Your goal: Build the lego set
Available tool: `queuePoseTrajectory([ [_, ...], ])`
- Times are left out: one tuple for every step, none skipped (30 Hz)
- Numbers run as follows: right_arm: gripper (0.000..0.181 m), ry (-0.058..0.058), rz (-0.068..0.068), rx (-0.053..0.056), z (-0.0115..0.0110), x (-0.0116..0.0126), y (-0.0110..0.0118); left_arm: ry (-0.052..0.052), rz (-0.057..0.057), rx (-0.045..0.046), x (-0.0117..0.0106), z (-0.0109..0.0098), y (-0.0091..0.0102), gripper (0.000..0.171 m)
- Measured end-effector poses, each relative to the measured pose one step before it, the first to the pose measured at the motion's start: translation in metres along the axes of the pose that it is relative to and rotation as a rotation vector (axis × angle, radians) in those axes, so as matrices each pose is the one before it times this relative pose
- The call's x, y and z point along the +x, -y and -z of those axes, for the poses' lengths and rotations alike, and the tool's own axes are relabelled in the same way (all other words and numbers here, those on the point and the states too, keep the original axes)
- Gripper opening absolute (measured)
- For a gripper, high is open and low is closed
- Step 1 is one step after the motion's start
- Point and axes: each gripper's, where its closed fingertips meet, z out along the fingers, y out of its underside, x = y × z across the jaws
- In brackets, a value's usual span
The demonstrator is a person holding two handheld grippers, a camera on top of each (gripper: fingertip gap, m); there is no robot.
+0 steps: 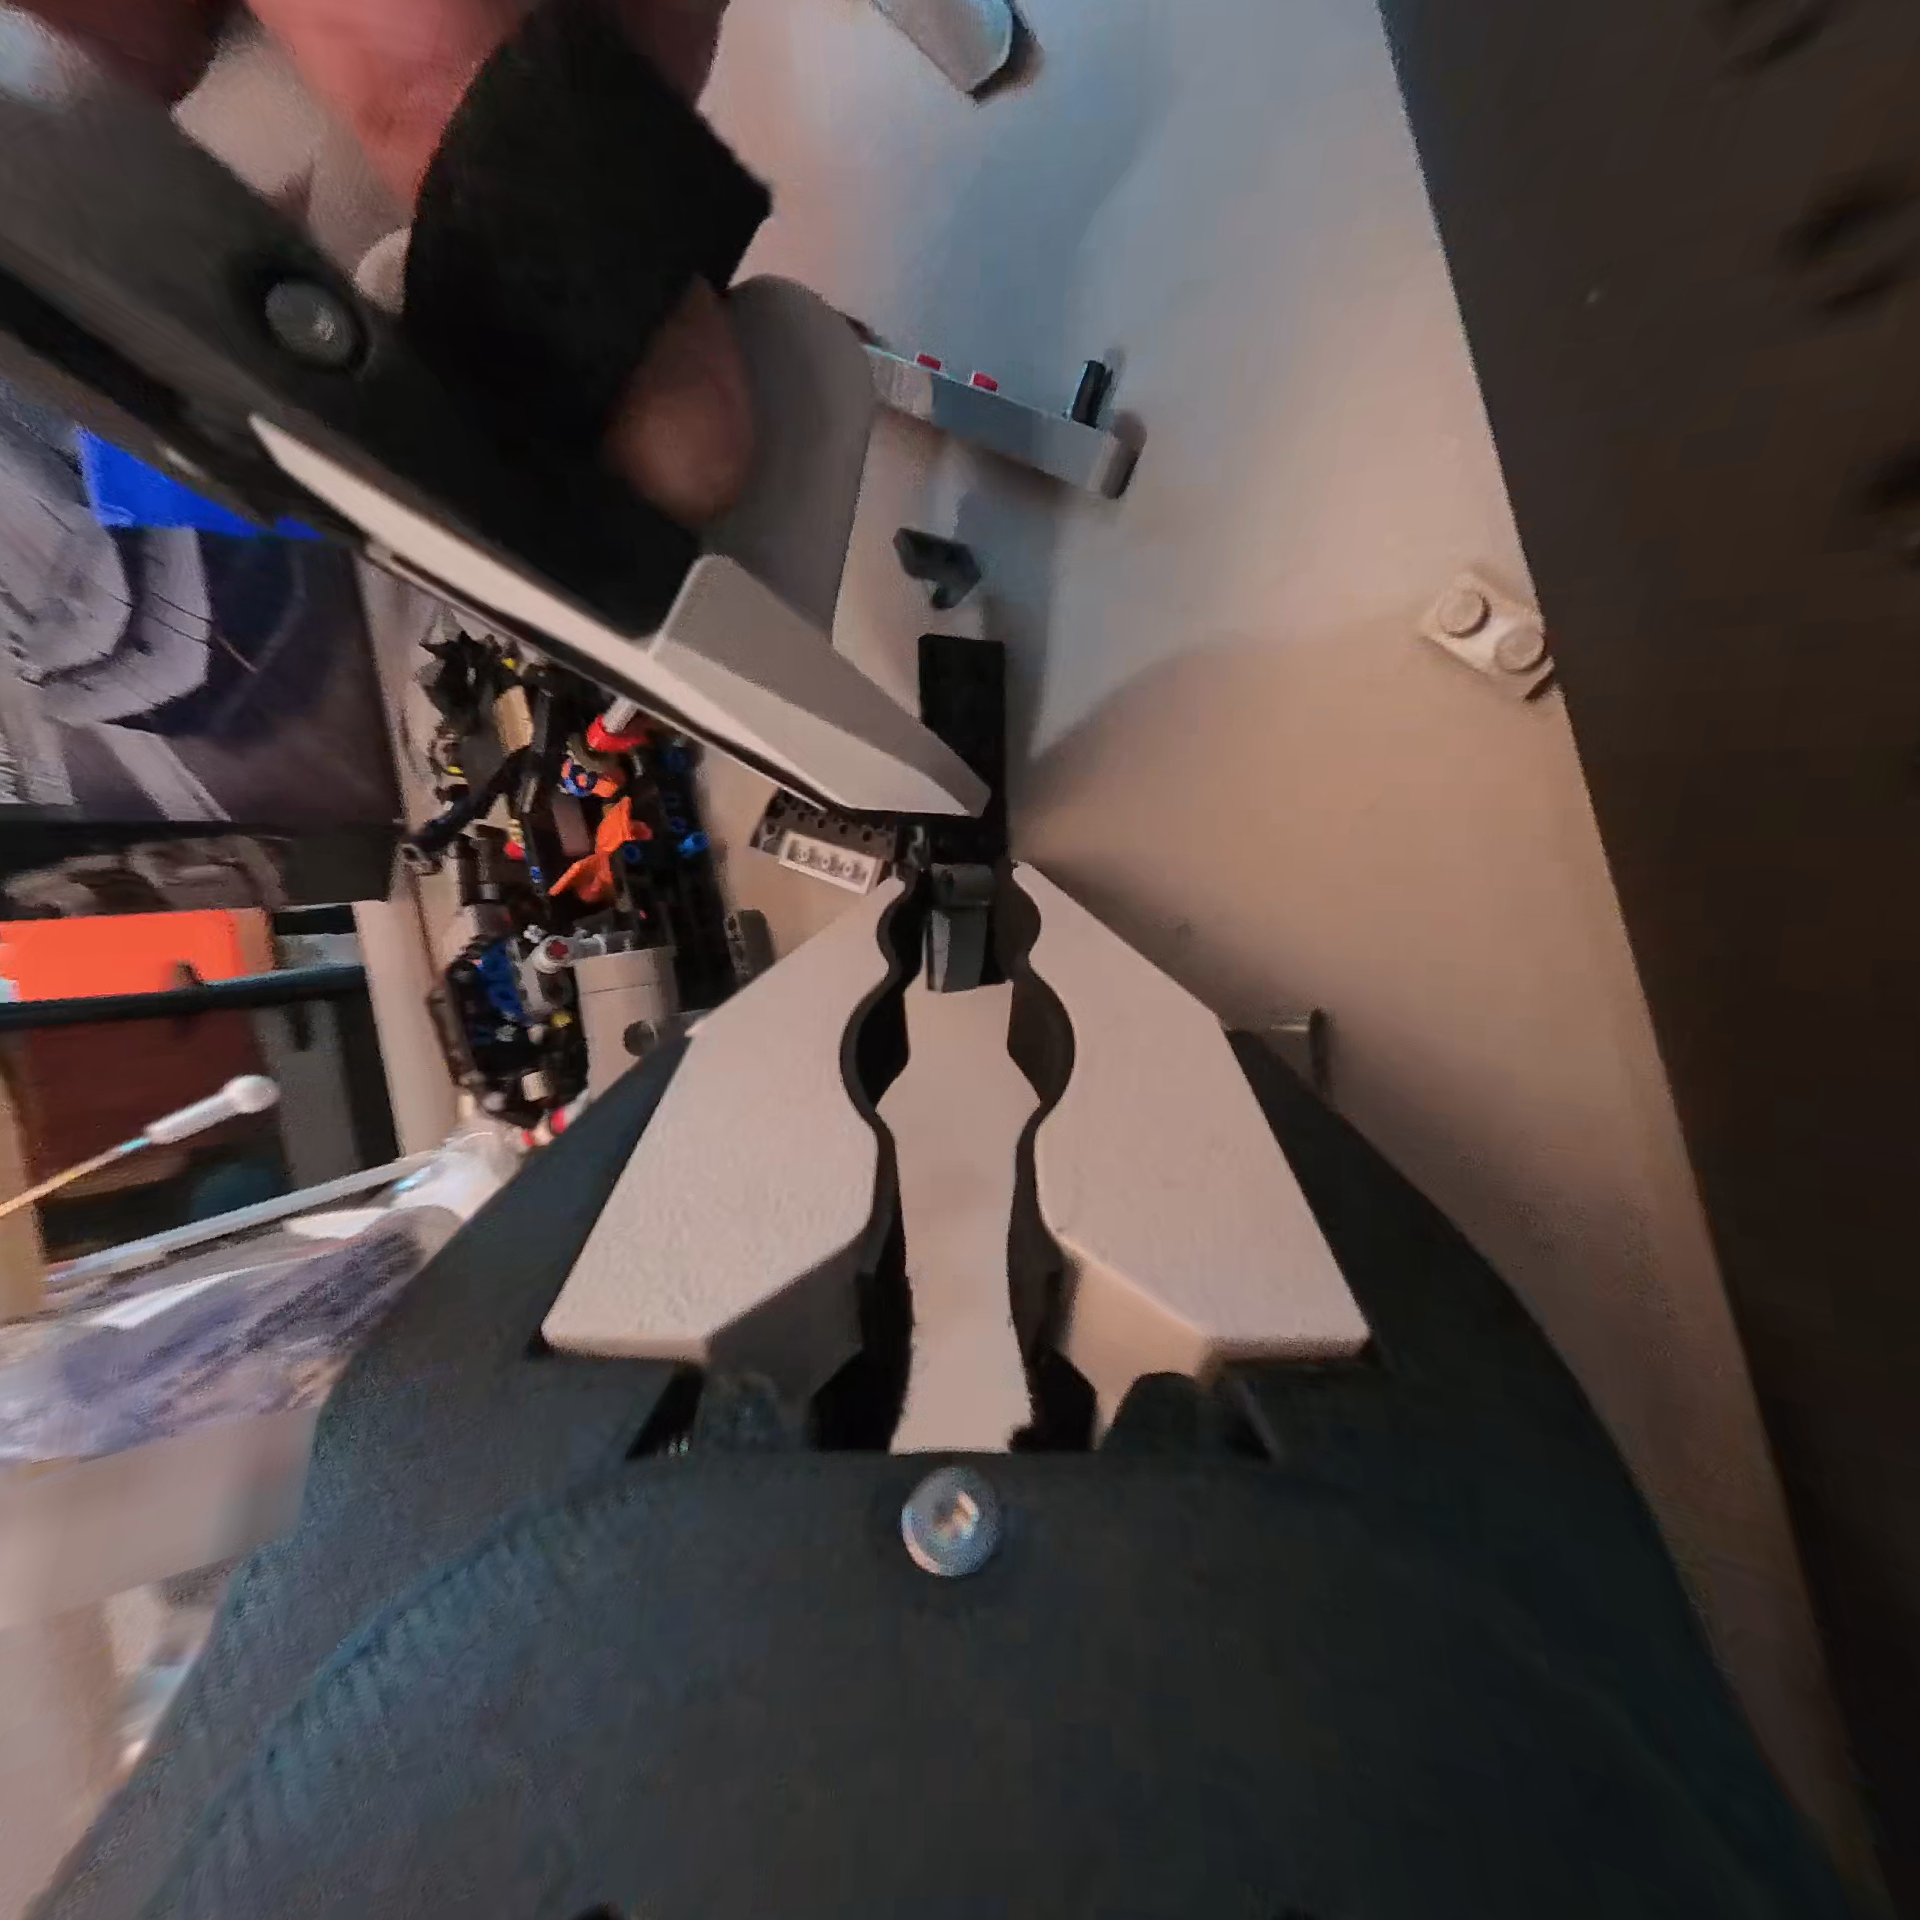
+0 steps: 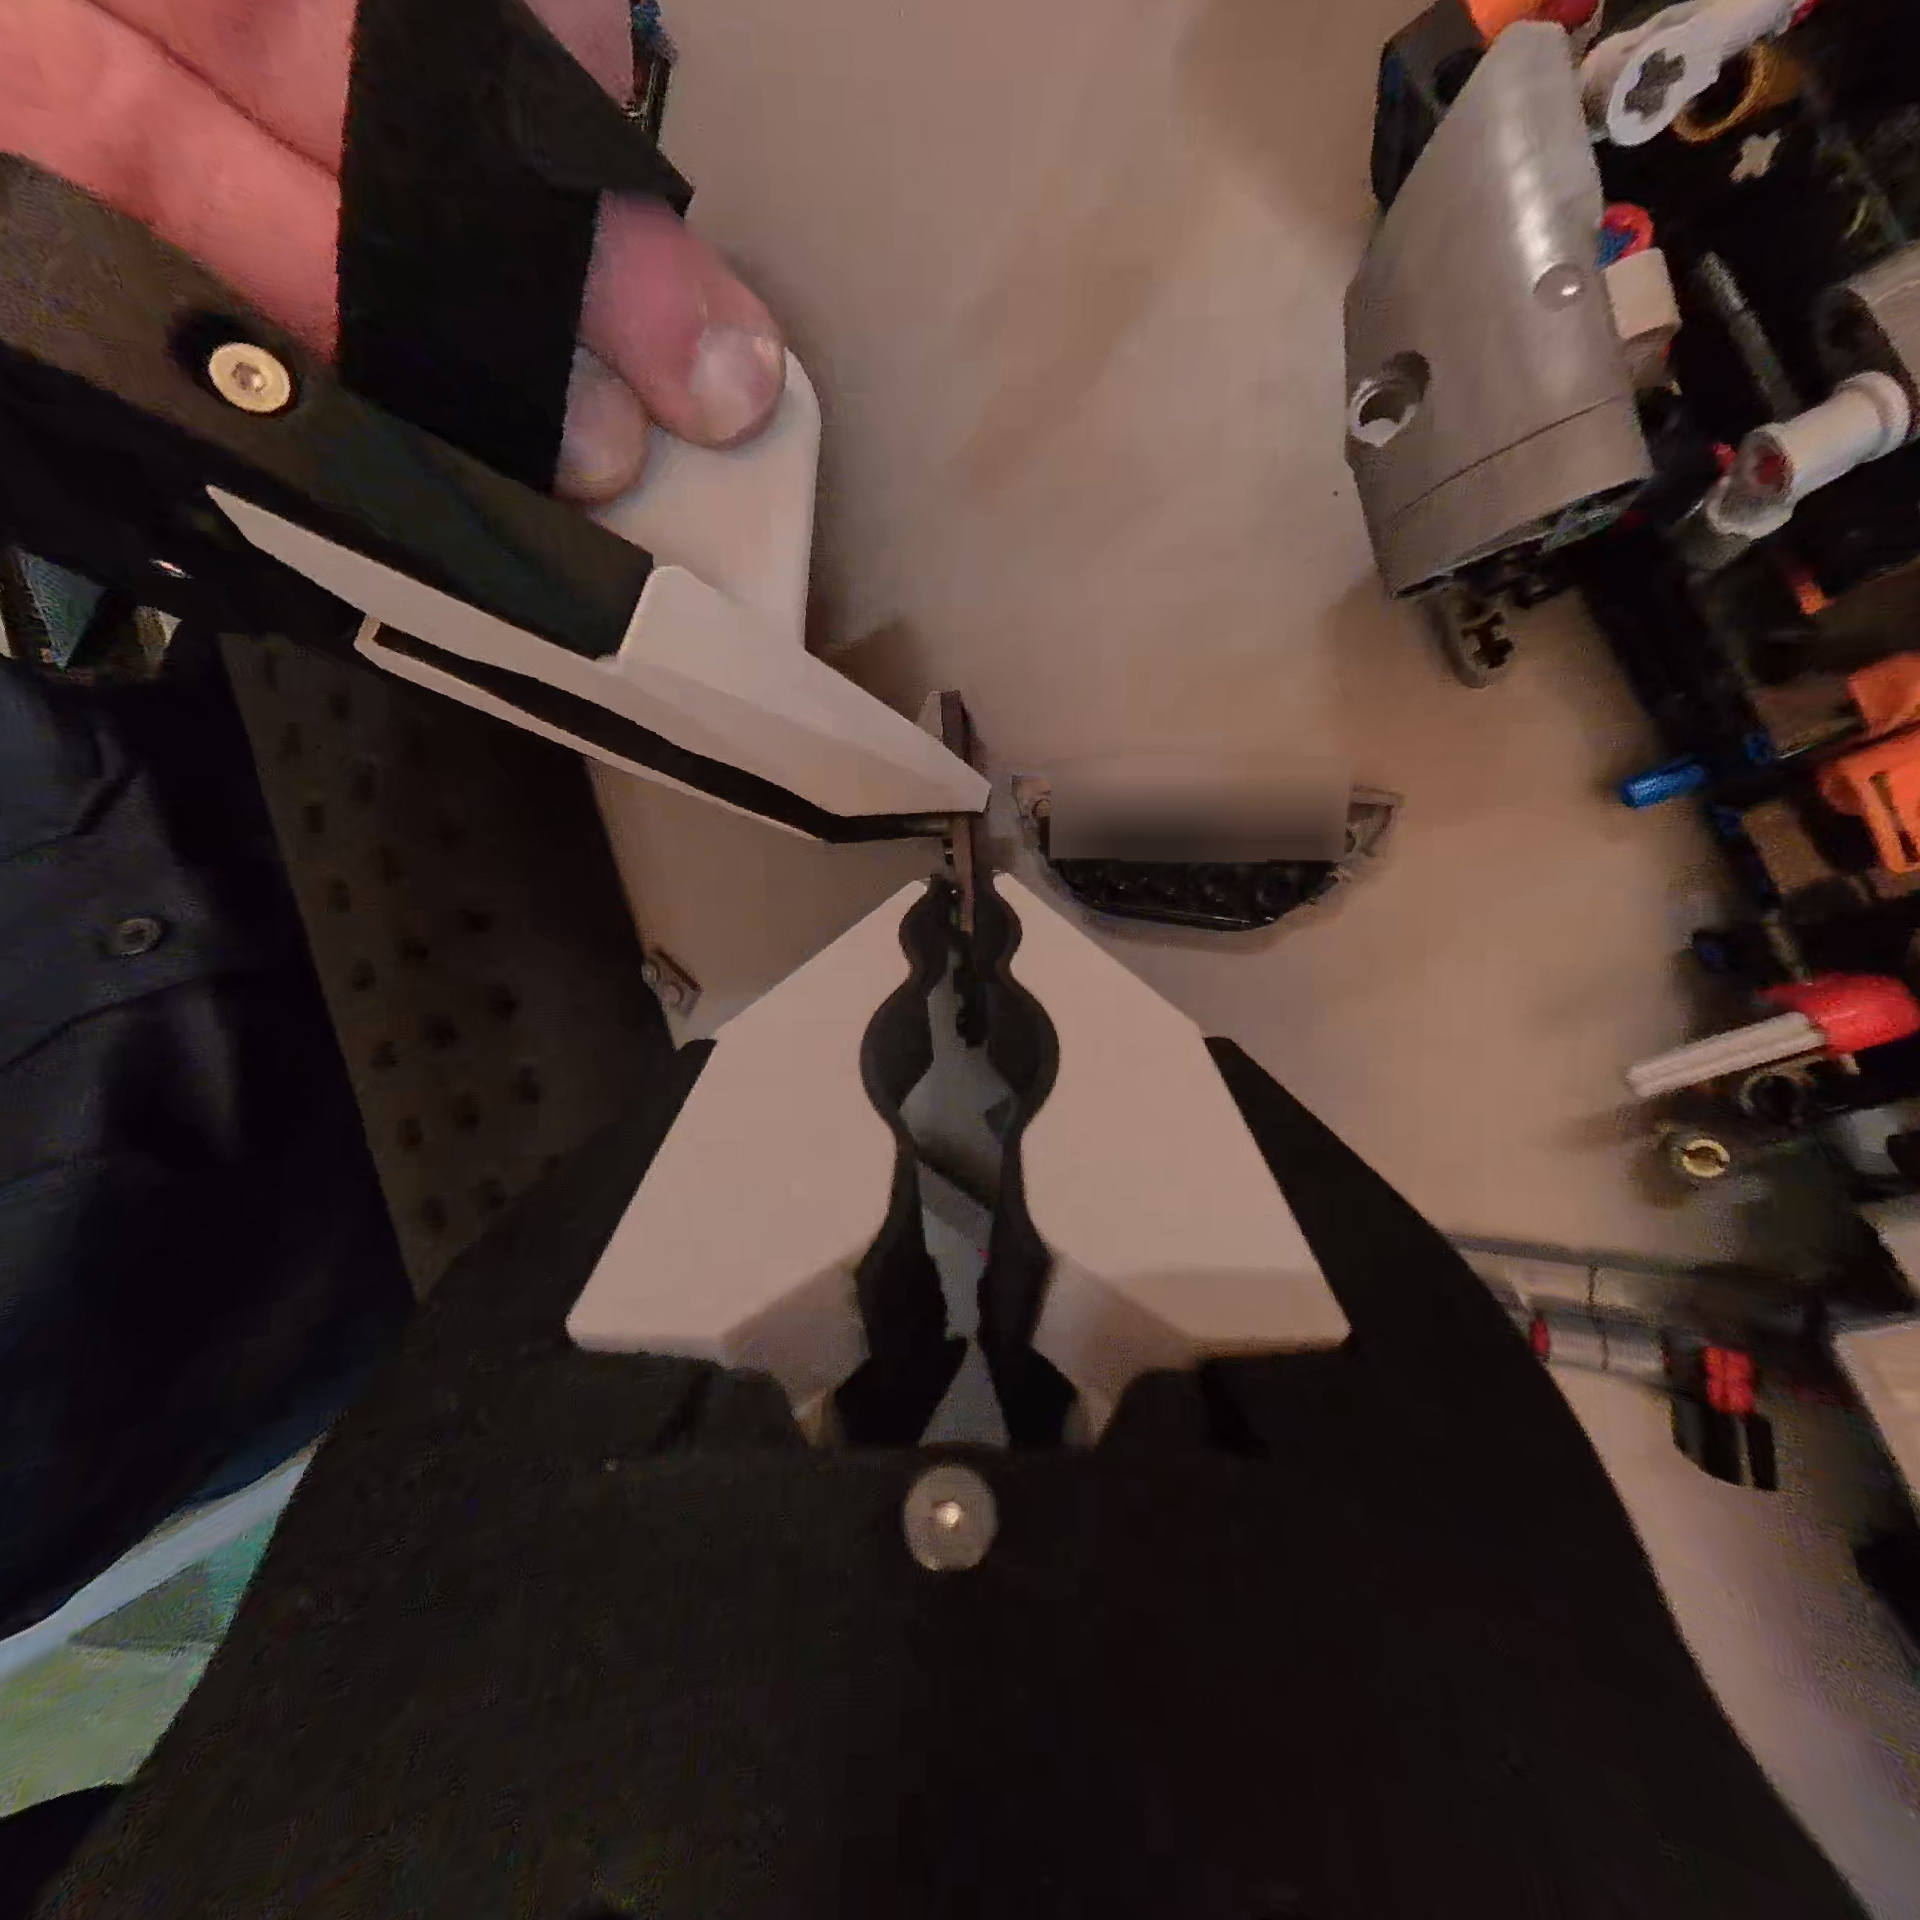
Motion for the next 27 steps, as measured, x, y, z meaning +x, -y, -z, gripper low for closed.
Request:
queuePoseTrajectory([
  [0.002,0.0073,-0.0037,-0.0008,0.00004,-0.00018,0.00026,0.0182,-0.0367,-0.01193,-0.00005,0.00036,0.00005,0.010],
  [0.001,0.0065,-0.0017,0.0006,-0.00023,-0.00050,0.00024,0.0115,-0.0350,-0.01582,0.00069,0.00054,-0.00014,0.010],
  [0.001,0.0003,0.0046,0.0002,-0.00029,-0.00047,0.00003,-0.0001,-0.0191,-0.01531,0.00090,0.00118,0.00050,0.009],
  [0.001,-0.0114,0.0107,-0.0007,-0.00051,-0.00005,0.00006,-0.0184,0.0158,-0.00801,0.00099,0.00118,0.00075,0.009],
  [0.002,-0.0204,0.0144,-0.0023,-0.00046,0.00038,0.00024,-0.0235,0.0357,0.00163,0.00014,0.00022,-0.00022,0.009],
  [0.002,-0.0163,0.0115,-0.0032,-0.00066,0.00019,0.00035,-0.0254,0.0359,0.01079,0.00016,0.00014,-0.00026,0.008],
  [0.002,-0.0133,0.0111,-0.0021,-0.00075,0.00042,0.00051,-0.0325,0.0354,0.01215,0.00049,0.00049,-0.00011,0.008],
  [0.003,-0.0114,0.0101,-0.0014,-0.00073,0.00039,0.00035,-0.0432,0.0593,0.01431,0.00044,0.00028,-0.00011,0.008],
  [0.003,-0.0074,0.0089,-0.0002,-0.00057,-0.00004,0.00026,-0.0411,0.0607,0.02532,-0.00002,-0.00013,-0.00008,0.008],
  [0.003,-0.0060,0.0106,0.0021,-0.00075,-0.00043,0.00043,-0.0469,0.0695,0.02138,0.00040,0.00016,-0.00027,0.008],
  [0.002,-0.0058,0.0122,0.0014,-0.00043,-0.00057,-0.00004,-0.0435,0.0601,0.01020,0.00033,0.00052,-0.00030,0.009],
  [0.002,-0.0023,0.0170,-0.0010,-0.00045,-0.00174,-0.00067,-0.0353,0.0480,0.01816,0.00047,0.00064,0.00060,0.008],
  [0.002,-0.0087,0.0219,0.0050,-0.00086,-0.00105,0.00036,-0.0692,0.0750,0.06304,0.00343,0.00552,0.00854,0.005],
  [0.002,-0.0156,0.0158,0.0098,-0.00044,0.00118,0.00148,-0.0791,0.0712,0.08245,0.00589,0.00538,0.01224,0.005],
  [0.002,-0.0025,-0.0003,0.0069,0.00038,0.00077,0.00094,-0.0084,0.0495,0.01207,-0.00270,0.00041,0.00176,0.004],
  [0.002,0.0020,-0.0093,0.0071,0.00074,0.00158,0.00060,0.0355,-0.0219,-0.11066,-0.00660,-0.00491,-0.01794,0.006],
  [0.002,0.0041,-0.0040,0.0025,0.00089,0.00084,-0.00035,0.0228,-0.0319,0.00063,-0.00014,-0.00343,-0.00278,0.006],
  [0.002,0.0041,0.0039,0.0010,0.00089,-0.00080,-0.00051,0.0020,-0.0199,-0.00231,0.00312,-0.00126,-0.00160,0.006],
  [0.002,0.0023,0.0014,0.0024,0.00079,-0.00075,-0.00053,0.0150,-0.0335,-0.02894,0.00048,0.00003,-0.00485,0.007],
  [0.002,0.0018,-0.0072,0.0048,0.00041,0.00007,-0.00031,0.0220,-0.0156,-0.00294,-0.00210,0.00123,-0.00111,0.007],
  [0.002,0.0017,-0.0042,0.0064,0.00029,0.00042,0.00000,0.0075,0.0230,0.03272,-0.00283,0.00265,0.00369,0.007],
  [0.002,0.0000,-0.0019,0.0085,0.00037,0.00040,-0.00007,-0.0002,0.0277,0.02522,-0.00358,0.00332,0.00206,0.007],
  [0.003,0.0031,-0.0028,0.0107,0.00064,-0.00025,0.00029,0.0047,0.0155,0.02058,-0.00444,0.00317,0.00072,0.007],
  [0.003,0.0070,-0.0023,0.0118,0.00115,-0.00115,0.00111,-0.0007,-0.0043,0.01968,-0.00166,0.00239,0.00069,0.007],
  [0.003,-0.0039,0.0012,0.0125,0.00202,0.00004,0.00142,0.0017,-0.0042,0.02520,-0.00069,0.00190,0.00174,0.007],
  [0.006,-0.0162,0.0057,0.0170,0.00304,0.00160,0.00216,0.0050,0.0007,0.01695,-0.00102,0.00131,0.00146,0.007],
  [0.011,-0.0119,0.0120,0.0224,0.00371,0.00092,0.00308,0.0094,-0.0028,0.02488,-0.00144,0.00188,0.00313,0.008],
])
